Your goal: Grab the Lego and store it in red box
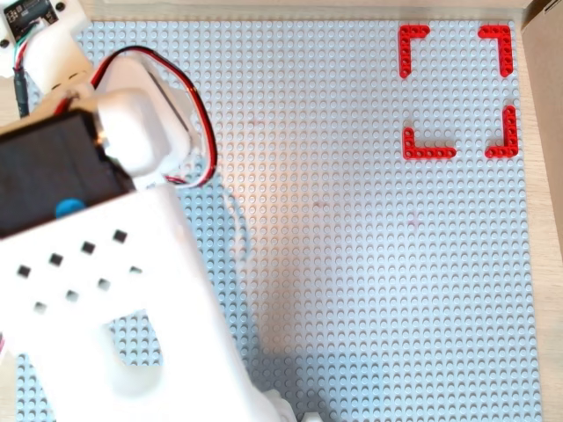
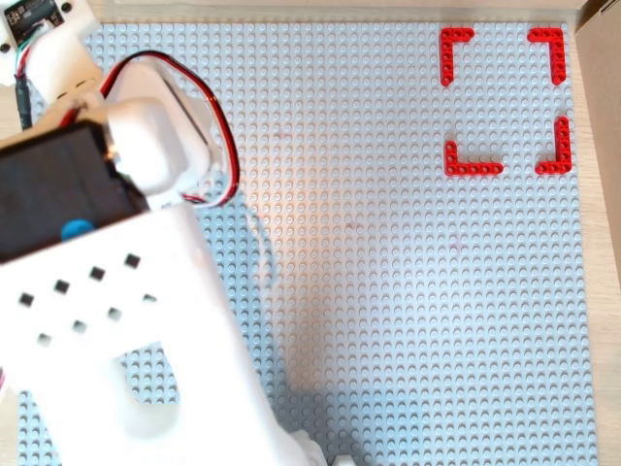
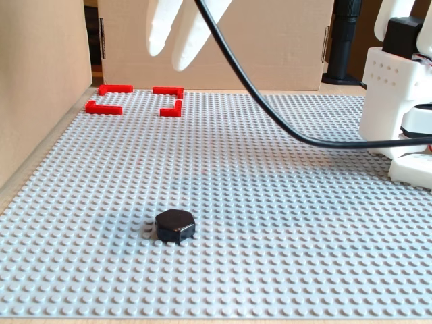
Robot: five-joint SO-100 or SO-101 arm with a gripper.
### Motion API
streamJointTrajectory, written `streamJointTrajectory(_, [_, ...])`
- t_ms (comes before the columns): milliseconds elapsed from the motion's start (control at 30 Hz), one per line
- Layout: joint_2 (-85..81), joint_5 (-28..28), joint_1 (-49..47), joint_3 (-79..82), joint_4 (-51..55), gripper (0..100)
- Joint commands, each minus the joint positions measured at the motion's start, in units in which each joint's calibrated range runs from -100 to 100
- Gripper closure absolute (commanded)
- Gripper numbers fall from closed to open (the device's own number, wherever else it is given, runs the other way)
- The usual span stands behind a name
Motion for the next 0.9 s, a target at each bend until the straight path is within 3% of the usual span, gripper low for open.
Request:
streamJointTrajectory(0, [2.3, -0.3, -0.6, -2.1, -3.2, 82])
streamJointTrajectory(867, [18.6, -1.3, -4.7, -1.3, -13.4, 82])
